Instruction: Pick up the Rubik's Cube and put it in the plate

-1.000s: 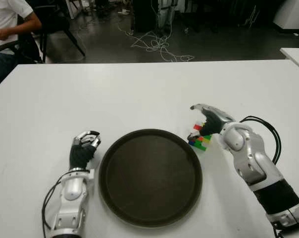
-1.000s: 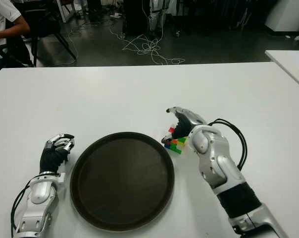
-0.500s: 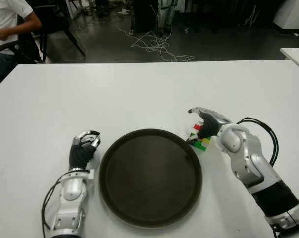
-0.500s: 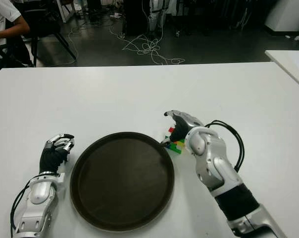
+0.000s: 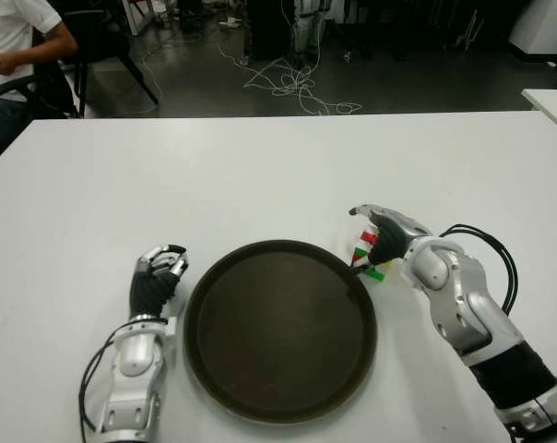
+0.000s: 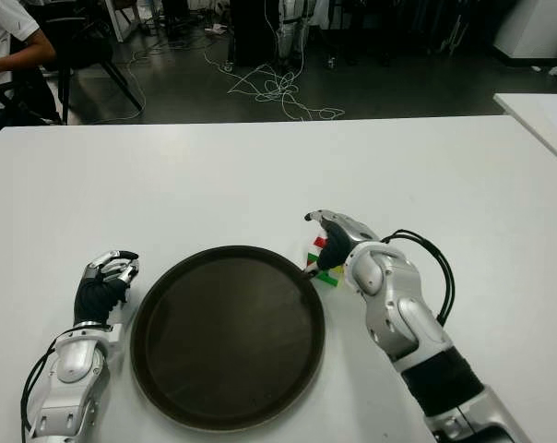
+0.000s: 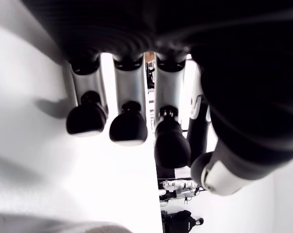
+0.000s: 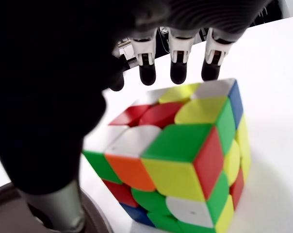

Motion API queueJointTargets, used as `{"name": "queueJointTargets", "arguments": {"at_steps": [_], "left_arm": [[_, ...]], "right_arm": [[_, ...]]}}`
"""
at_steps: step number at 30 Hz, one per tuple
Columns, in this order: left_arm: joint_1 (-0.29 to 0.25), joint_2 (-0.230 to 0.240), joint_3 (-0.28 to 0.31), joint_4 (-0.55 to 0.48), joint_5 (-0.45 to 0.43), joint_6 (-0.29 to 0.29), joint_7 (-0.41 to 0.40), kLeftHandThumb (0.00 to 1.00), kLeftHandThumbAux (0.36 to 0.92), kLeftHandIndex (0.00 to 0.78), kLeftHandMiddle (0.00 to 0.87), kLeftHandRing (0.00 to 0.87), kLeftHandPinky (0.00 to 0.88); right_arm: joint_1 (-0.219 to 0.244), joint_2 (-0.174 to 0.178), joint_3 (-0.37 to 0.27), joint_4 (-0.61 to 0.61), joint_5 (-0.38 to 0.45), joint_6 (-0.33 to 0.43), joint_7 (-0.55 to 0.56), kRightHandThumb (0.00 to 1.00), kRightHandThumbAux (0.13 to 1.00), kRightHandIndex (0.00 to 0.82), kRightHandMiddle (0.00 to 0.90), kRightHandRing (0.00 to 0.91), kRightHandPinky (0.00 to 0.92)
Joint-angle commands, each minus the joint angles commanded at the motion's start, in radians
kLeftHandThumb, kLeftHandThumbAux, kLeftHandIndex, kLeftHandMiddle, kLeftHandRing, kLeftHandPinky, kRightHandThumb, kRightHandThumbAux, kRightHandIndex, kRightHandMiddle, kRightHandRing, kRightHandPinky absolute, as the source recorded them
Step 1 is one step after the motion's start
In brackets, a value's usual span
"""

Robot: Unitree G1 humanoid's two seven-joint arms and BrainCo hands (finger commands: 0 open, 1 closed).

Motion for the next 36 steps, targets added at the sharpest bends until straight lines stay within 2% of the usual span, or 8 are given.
{"name": "queueJointTargets", "arguments": {"at_steps": [11,17,25,31,36], "left_arm": [[-0.002,0.003,0.003,0.0,0.007,0.002,0.003,0.71,0.706,0.443,0.811,0.831,0.814],[-0.004,0.009,0.005,0.003,0.0,0.006,-0.011,0.71,0.706,0.443,0.809,0.829,0.812],[-0.01,0.018,0.008,0.01,-0.009,0.015,-0.025,0.709,0.707,0.443,0.808,0.825,0.807],[-0.01,0.016,0.008,0.019,-0.004,-0.003,-0.016,0.709,0.706,0.443,0.809,0.826,0.809],[-0.011,0.015,0.008,0.025,-0.005,-0.014,-0.016,0.71,0.706,0.443,0.812,0.829,0.812]], "right_arm": [[0.014,0.004,0.001,-0.003,-0.008,0.02,-0.007,0.0,0.792,0.0,0.023,0.018,0.0],[0.007,-0.01,0.007,-0.009,-0.015,0.046,0.02,0.0,0.771,0.0,0.021,0.01,0.0],[-0.002,-0.027,0.012,-0.031,-0.028,0.071,0.044,0.0,0.796,0.0,0.038,0.022,0.0],[-0.002,-0.026,0.006,-0.029,-0.026,0.082,0.04,0.0,0.804,0.0,0.046,0.03,0.0],[0.01,-0.029,-0.005,-0.019,-0.009,0.059,0.023,0.0,0.799,0.0,0.033,0.021,0.0]]}}
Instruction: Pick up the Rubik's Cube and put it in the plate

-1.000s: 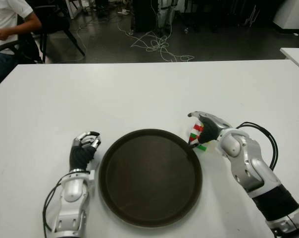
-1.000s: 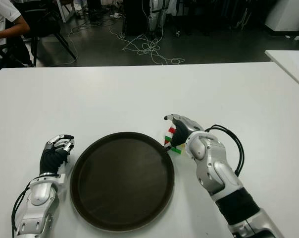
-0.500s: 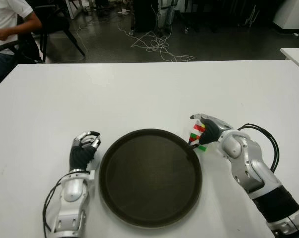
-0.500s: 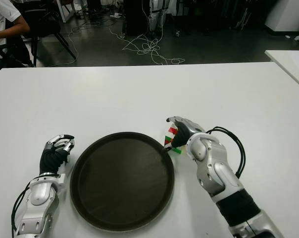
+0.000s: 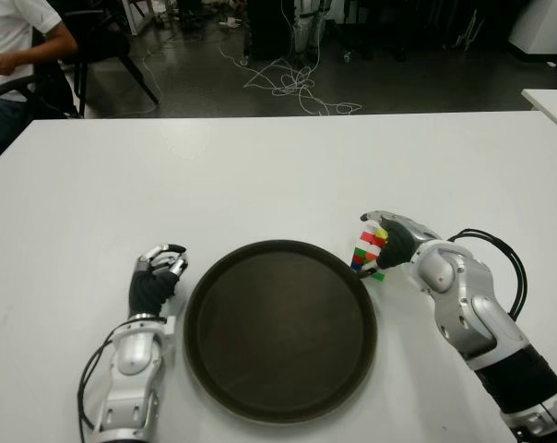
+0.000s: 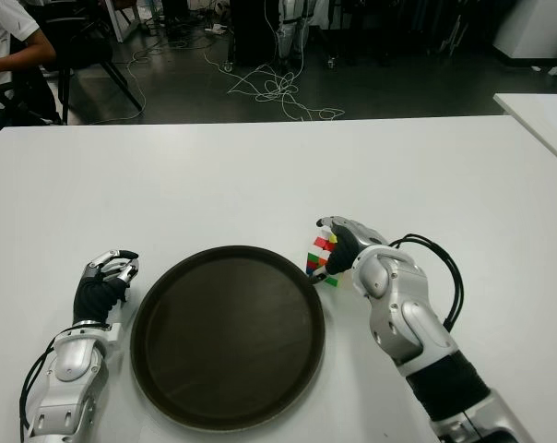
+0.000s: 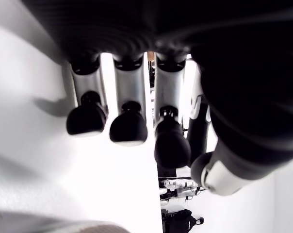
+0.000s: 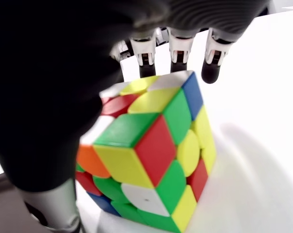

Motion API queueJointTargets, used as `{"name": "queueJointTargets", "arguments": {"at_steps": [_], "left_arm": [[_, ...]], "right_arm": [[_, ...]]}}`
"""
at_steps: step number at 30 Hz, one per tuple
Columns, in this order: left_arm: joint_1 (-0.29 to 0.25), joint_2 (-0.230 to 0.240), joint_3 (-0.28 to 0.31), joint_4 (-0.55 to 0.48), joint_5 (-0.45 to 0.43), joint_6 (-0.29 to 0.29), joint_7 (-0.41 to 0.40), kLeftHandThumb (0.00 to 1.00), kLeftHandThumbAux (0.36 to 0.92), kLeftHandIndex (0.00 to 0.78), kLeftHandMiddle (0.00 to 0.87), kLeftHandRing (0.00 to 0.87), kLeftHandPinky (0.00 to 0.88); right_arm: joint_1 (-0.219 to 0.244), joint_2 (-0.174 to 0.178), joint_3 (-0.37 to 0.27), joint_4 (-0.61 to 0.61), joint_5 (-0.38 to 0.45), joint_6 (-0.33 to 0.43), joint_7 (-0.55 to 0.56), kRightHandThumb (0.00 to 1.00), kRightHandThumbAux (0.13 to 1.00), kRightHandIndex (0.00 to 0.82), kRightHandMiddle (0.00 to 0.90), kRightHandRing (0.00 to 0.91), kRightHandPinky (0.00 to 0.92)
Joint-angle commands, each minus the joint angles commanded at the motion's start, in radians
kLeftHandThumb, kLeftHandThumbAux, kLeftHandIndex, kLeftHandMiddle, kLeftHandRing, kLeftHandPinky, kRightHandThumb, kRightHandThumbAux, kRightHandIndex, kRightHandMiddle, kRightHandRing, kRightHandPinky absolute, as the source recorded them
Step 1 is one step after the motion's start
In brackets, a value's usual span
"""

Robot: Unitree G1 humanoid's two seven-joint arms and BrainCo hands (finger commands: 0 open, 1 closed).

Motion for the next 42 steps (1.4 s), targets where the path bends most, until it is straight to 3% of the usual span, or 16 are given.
{"name": "queueJointTargets", "arguments": {"at_steps": [27,42], "left_arm": [[0.007,-0.004,-0.005,-0.032,0.002,0.019,0.008,0.71,0.706,0.443,0.809,0.828,0.811],[0.006,-0.002,-0.007,-0.032,0.001,0.027,0.006,0.711,0.707,0.443,0.804,0.818,0.795]], "right_arm": [[-0.008,-0.002,-0.003,0.022,0.001,-0.017,-0.016,0.0,0.831,0.0,0.026,0.015,0.005],[-0.007,0.009,-0.006,0.013,0.003,-0.005,-0.015,0.0,0.806,0.0,0.038,0.029,0.008]]}}
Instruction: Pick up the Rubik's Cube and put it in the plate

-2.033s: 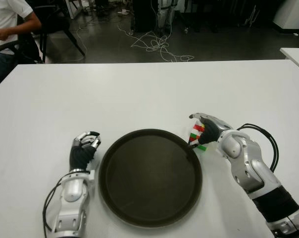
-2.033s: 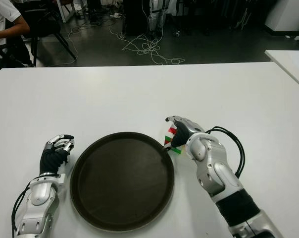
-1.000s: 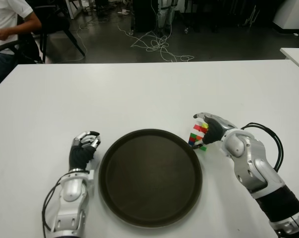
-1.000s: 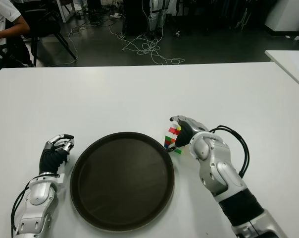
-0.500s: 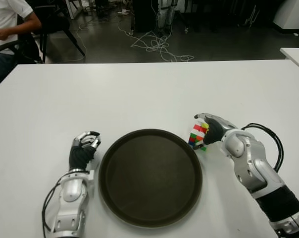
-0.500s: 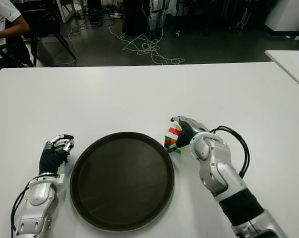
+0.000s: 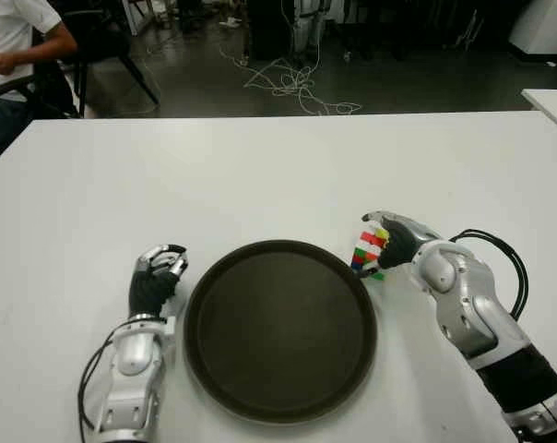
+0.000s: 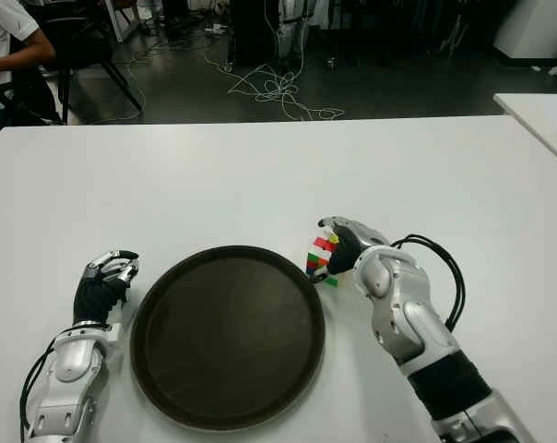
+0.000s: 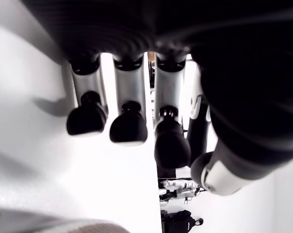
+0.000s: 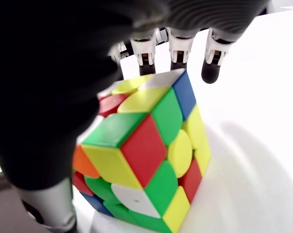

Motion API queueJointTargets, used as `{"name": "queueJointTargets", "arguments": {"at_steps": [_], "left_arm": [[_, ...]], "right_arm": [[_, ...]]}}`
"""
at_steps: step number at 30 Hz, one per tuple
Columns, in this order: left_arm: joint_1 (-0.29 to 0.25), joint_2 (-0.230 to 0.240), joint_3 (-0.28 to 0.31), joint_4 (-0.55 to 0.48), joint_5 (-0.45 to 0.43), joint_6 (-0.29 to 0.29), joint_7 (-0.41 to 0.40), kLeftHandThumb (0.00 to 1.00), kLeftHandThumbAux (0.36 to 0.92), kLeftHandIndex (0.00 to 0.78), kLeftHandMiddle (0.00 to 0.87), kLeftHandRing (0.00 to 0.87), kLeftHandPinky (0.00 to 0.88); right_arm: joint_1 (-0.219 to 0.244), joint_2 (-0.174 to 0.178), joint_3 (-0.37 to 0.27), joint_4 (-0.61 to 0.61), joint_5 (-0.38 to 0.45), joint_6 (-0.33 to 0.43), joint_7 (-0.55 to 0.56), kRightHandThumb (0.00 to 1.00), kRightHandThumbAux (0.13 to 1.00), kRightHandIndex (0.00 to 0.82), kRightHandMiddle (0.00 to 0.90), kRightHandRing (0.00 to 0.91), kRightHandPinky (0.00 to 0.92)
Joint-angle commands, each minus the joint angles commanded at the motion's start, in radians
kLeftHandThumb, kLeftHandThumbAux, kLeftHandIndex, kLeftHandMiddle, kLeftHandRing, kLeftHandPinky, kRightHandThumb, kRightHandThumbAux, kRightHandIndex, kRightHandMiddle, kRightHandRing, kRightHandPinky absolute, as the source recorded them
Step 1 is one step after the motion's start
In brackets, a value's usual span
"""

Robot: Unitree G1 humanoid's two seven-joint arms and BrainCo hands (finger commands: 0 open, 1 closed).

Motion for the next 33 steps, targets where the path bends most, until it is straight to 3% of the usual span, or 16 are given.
{"name": "queueJointTargets", "arguments": {"at_steps": [14,26,33], "left_arm": [[-0.005,-0.001,0.0,0.012,0.019,-0.001,0.027,0.711,0.706,0.443,0.805,0.82,0.801],[-0.006,0.003,0.001,0.025,0.025,-0.009,0.022,0.711,0.706,0.443,0.803,0.818,0.799],[-0.009,0.007,0.004,0.025,0.025,0.004,0.021,0.711,0.706,0.443,0.803,0.82,0.803]], "right_arm": [[-0.004,-0.003,0.017,0.026,-0.01,-0.001,-0.006,0.0,0.833,0.0,0.025,0.013,0.001],[-0.014,0.002,0.031,0.113,-0.008,-0.028,-0.026,0.0,0.805,0.0,0.016,0.001,0.0],[-0.035,0.025,0.038,0.239,0.005,-0.084,-0.09,0.0,0.808,0.0,0.032,0.016,0.0]]}}
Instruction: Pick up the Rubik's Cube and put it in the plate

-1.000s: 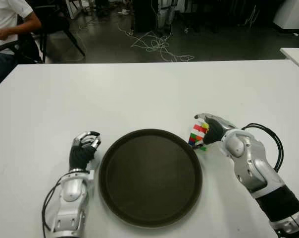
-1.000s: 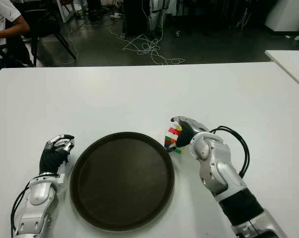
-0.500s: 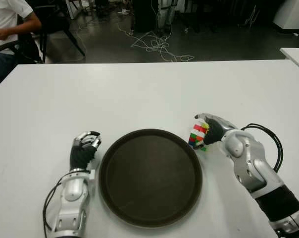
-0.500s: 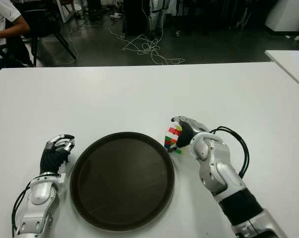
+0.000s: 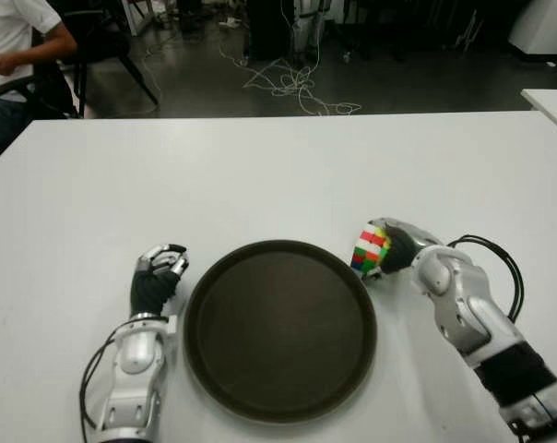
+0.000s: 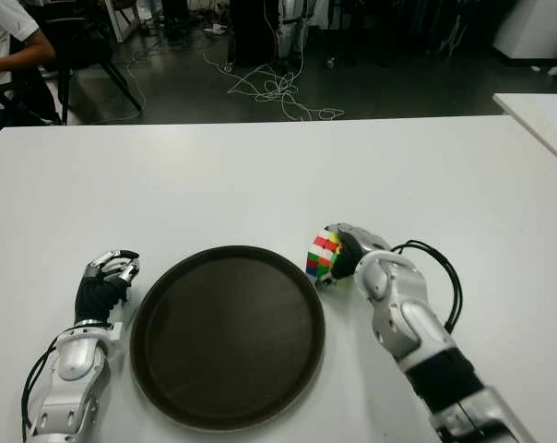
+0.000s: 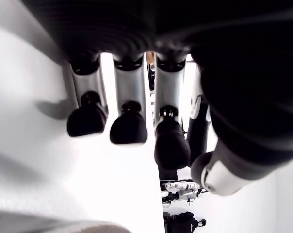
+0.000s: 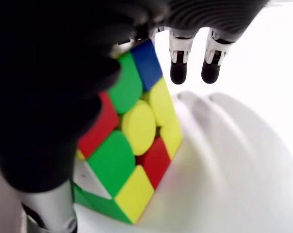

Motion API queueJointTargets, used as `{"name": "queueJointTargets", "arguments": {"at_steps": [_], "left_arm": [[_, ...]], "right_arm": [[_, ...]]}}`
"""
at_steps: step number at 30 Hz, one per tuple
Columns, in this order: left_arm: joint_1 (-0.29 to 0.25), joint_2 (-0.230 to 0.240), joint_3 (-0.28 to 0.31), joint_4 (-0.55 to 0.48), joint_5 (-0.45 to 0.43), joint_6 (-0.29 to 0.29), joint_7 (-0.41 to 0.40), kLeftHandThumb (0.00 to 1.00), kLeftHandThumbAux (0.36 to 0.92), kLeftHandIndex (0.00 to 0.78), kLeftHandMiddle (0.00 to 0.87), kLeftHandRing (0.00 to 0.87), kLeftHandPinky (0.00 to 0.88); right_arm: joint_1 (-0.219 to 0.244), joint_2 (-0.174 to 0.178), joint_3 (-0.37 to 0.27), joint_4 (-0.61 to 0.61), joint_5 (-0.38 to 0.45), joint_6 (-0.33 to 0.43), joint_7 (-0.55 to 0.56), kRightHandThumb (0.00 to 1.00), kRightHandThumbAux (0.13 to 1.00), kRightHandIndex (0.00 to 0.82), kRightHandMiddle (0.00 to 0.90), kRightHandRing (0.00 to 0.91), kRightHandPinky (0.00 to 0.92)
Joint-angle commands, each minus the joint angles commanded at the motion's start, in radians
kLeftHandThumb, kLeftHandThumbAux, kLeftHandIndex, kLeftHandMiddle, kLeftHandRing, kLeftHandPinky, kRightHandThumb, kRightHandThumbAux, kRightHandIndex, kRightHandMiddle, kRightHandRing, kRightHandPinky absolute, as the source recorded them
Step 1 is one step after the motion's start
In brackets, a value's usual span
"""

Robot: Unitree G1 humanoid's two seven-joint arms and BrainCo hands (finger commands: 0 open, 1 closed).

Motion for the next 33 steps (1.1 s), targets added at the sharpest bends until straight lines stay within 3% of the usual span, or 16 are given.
{"name": "queueJointTargets", "arguments": {"at_steps": [33], "left_arm": [[0.005,0.012,-0.005,0.004,0.02,-0.016,0.002,0.709,0.707,0.443,0.799,0.82,0.8]], "right_arm": [[-0.019,0.011,0.003,0.099,0.013,-0.053,-0.044,0.0,0.859,0.04,0.083,0.066,0.039]]}}
